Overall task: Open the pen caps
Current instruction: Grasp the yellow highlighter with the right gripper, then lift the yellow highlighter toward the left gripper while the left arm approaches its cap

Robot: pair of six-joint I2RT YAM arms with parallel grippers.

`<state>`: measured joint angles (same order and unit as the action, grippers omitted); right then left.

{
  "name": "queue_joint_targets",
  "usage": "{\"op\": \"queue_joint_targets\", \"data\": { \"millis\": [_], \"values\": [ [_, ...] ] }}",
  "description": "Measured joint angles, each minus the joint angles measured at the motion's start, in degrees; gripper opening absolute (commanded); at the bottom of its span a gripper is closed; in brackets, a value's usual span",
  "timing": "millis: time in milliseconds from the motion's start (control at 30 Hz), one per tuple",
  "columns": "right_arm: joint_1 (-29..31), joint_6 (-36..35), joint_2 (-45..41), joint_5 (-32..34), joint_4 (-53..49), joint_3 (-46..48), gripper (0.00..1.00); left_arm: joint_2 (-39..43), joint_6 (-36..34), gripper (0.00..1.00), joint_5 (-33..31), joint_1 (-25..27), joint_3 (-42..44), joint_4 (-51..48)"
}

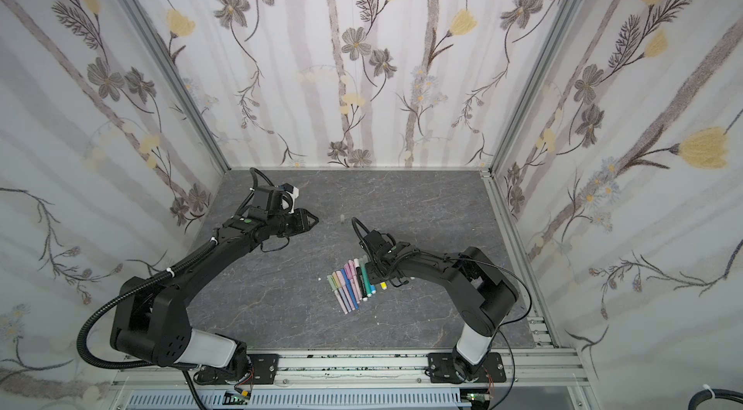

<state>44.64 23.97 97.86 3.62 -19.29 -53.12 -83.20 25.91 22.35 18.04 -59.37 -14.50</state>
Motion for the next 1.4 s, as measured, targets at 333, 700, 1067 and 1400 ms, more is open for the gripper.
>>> {"op": "queue_joint_targets", "data": {
  "millis": [333, 700, 1067, 1400],
  "values": [
    [-1.1, 0.0, -3.5, -2.6, 2.3, 3.6, 0.03, 0.5, 1.6, 0.4, 2.9, 1.9, -0.8, 0.5],
    [-7.7, -2.4, -16.3, -9.5, 2.6, 4.8, 0.01, -2.9, 5.9, 0.41, 5.8, 13.8, -2.1, 4.6],
    [-9.9, -3.0, -19.2, -15.2, 4.2, 5.1, 0.0, -10.5, 9.7, 0.41, 6.3, 19.8, -5.7, 10.1],
    [-9.9, -2.4, -20.3, -15.9, 5.7, 5.2, 0.0, -15.4, 10.4, 0.41, 6.3, 20.4, -8.3, 11.2]
  ]
}}
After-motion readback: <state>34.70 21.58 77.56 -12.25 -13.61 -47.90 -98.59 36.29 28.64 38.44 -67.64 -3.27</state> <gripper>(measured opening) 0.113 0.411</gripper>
